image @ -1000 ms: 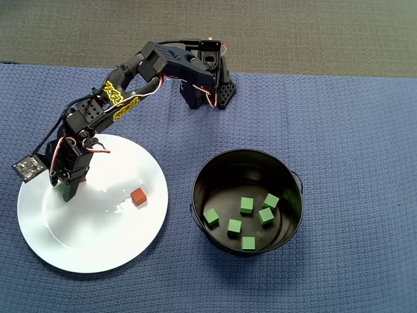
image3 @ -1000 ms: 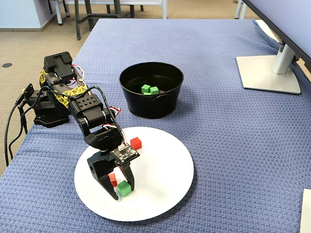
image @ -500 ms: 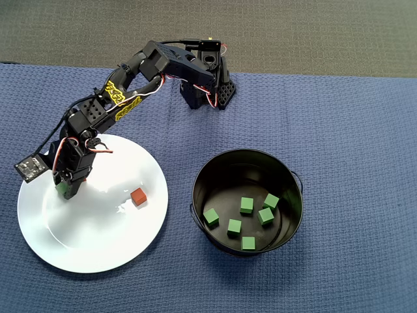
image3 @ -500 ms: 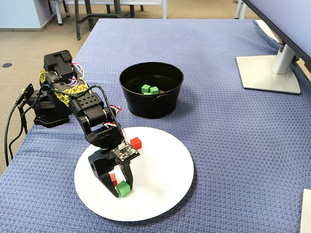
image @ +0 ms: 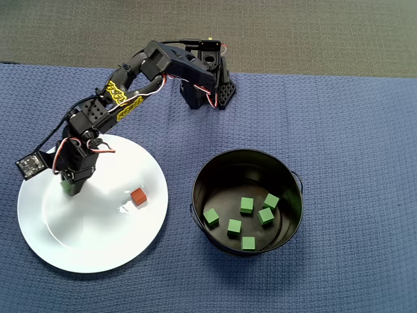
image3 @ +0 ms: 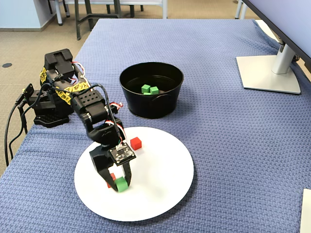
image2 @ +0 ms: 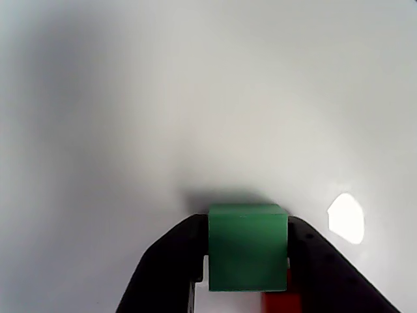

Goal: Pick up the green cubes from the white plate and place them in the black recipient

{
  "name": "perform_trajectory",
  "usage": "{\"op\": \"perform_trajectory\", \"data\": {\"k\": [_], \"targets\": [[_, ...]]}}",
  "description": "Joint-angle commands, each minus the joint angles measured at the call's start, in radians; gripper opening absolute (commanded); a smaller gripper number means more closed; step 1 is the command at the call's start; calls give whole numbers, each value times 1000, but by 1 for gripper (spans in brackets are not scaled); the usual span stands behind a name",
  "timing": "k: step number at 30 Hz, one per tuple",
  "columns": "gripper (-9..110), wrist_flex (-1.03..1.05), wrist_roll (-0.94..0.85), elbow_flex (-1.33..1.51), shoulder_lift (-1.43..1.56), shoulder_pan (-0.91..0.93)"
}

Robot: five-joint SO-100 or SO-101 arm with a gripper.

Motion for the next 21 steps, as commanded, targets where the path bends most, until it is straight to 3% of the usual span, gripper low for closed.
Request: {"op": "perform_trajectory", "data": {"k": [1, 7, 12, 21], "targets": [[0, 172, 161, -160, 132, -51], [0, 408, 319, -325, 241, -87], [0, 483, 482, -334, 376, -153], [0, 362, 905, 18, 693, -420]]}}
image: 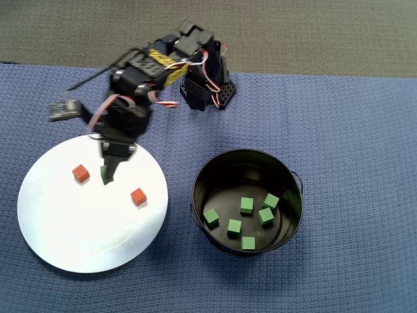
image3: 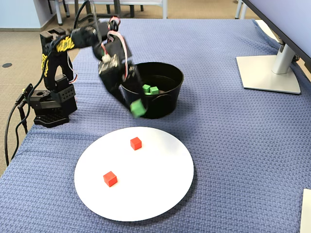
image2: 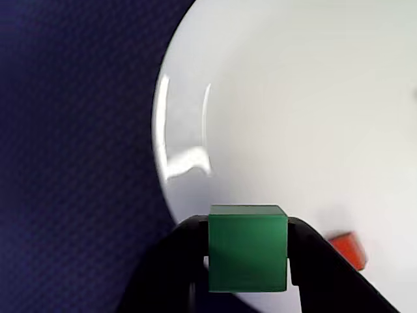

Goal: Pick up the green cubes from the white plate and place them in the black recipient

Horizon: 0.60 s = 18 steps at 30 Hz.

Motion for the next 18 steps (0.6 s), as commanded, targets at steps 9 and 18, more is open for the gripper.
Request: {"op": "perform_trajectory", "data": {"k": [9, 18], "targets": [[0, -92, 465, 439, 439, -459], [1, -213, 653, 726, 618, -701]]}}
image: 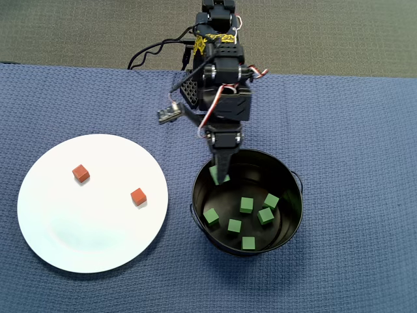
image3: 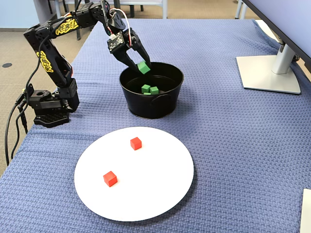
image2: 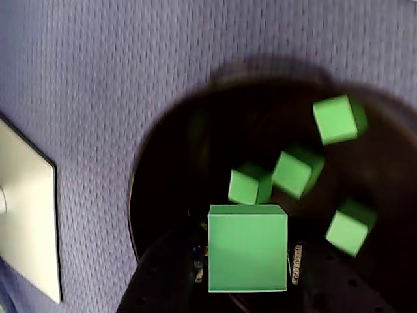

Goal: Pick up the green cubes from the white plate and place them in the black recipient

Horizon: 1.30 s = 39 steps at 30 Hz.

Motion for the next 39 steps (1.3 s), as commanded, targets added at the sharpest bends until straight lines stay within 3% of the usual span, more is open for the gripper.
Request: {"op": "perform_trajectory", "data": {"k": [1, 3, 7, 11, 13, 14, 22, 29, 39], "targets": [[7, -80, 49, 94, 78, -97], [18, -121, 58, 129, 75, -103], [23, -149, 43, 130, 51, -87], [19, -133, 34, 77, 54, -18], [2, -118, 66, 54, 71, 43], [0, -110, 75, 60, 91, 74], [0, -126, 170, 456, 531, 245], [0, 100, 201, 704, 994, 225], [0, 150, 104, 1088, 1187, 316]]}}
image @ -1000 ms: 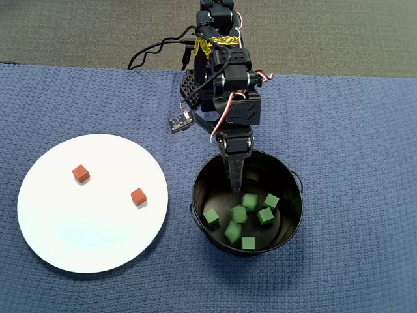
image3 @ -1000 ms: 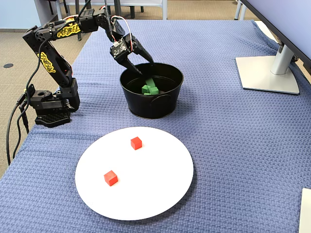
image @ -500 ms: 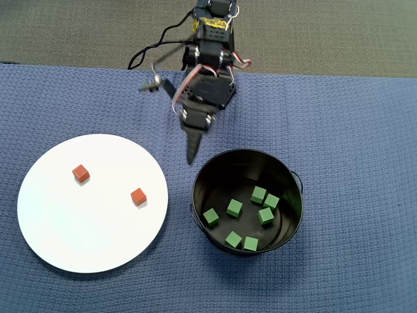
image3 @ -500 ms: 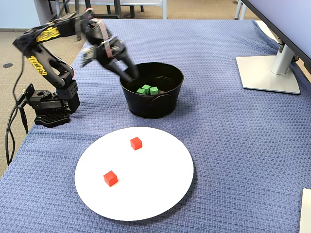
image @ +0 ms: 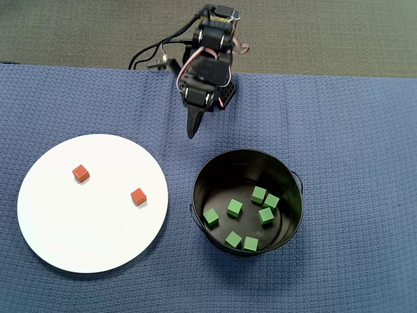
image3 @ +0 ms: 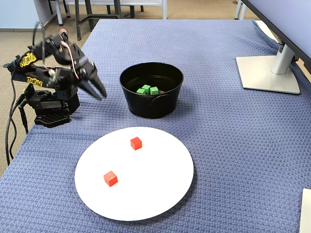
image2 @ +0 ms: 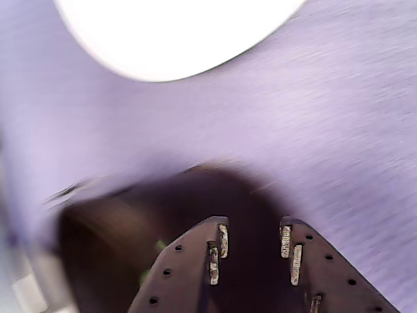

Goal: Pick up the green cubes from the white plate and place them in the black recipient

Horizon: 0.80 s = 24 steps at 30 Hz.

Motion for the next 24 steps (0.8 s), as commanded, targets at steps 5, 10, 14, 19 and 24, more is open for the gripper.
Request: {"op": "perform_trajectory", "data": {"k": [5, 10, 14, 19, 24], "targets": [[0, -21, -91, 207, 95, 26], [0, -11, -109, 227, 95, 8], [0, -14, -103, 227, 95, 6], [0, -17, -101, 229, 95, 6], [0, -67, -91, 229, 64, 14]]}}
